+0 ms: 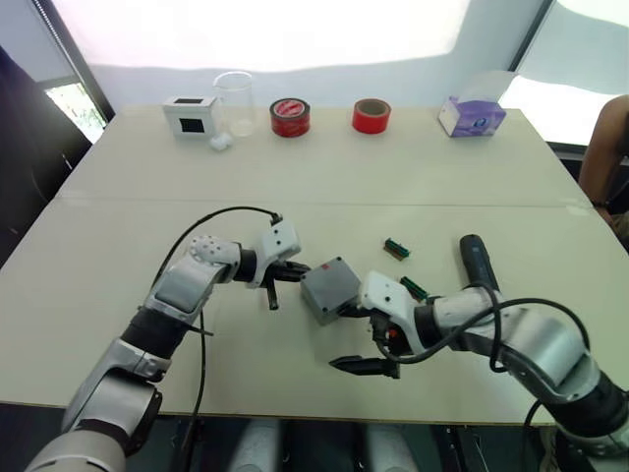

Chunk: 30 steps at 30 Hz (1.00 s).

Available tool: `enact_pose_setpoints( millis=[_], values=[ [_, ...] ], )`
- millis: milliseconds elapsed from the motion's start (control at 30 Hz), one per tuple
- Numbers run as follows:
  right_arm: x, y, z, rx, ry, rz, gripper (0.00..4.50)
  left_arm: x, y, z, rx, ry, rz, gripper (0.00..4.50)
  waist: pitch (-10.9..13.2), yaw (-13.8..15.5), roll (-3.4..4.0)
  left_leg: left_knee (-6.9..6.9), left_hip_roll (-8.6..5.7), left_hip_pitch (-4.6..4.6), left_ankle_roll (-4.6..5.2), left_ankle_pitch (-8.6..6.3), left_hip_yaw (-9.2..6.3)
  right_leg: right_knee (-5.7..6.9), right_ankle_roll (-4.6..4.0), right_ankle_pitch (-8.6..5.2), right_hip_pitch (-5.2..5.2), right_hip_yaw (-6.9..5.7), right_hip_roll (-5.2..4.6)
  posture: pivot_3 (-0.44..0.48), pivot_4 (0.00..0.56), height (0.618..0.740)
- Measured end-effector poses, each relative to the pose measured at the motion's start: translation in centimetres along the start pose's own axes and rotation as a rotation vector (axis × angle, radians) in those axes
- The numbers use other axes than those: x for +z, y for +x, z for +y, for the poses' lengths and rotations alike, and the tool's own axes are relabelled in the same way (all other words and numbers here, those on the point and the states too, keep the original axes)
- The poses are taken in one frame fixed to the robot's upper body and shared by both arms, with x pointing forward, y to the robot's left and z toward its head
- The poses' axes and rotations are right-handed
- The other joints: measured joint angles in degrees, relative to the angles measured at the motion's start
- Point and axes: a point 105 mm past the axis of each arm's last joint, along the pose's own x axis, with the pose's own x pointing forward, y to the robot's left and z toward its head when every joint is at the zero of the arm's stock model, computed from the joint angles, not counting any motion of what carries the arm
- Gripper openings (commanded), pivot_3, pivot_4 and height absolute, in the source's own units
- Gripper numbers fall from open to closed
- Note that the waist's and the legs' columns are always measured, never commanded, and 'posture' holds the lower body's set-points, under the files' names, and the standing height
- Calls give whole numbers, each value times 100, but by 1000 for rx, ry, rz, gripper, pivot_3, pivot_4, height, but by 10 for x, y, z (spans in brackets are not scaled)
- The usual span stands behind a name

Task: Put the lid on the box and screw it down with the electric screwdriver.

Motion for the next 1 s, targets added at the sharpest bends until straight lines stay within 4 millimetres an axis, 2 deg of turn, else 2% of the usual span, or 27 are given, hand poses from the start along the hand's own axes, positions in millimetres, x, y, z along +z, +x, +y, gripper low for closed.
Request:
enact_pose_setpoints(
  millis=[100,200,367,467,533,600,1000],
  values=[
    [-6,-13,-12,-63,-36,57,4464,-10,-9,0,3,-12,34,0,0,-7,0,-1,1,1,0,0,0,0,0,0,0,1,0,0,150,740],
    [-12,-19,-26,-115,-56,87,4464,-17,-12,-14,-46,-47,46,0,0,-12,0,-1,2,1,0,0,1,1,0,0,0,1,0,0,150,740],
    [-15,-16,-40,-146,-90,102,4464,-12,-19,-31,-105,-53,58,0,0,-3,-1,0,1,1,0,0,1,3,0,0,0,2,-1,0,150,740],
    [-14,-7,-46,-154,-104,96,4464,-8,-15,-39,-131,-61,44,0,0,1,-1,0,1,1,-1,1,1,5,0,0,-1,1,-1,0,150,740],
    [-13,1,-44,-137,-105,85,4464,-3,-7,-40,-120,-69,11,0,0,9,-1,1,1,1,-1,0,1,5,0,0,1,1,-1,0,150,740],
    [-14,9,-35,-86,-100,80,4464,2,0,-39,-102,-72,-16,0,0,11,-1,6,0,-1,-1,0,0,6,0,0,0,1,-1,0,150,740],
    [-18,12,-20,-32,-68,95,4464,-1,-1,-32,-65,-82,-9,0,0,-1,-1,22,2,-1,2,-1,-1,10,0,0,4,1,1,0,150,740]
  ],
)
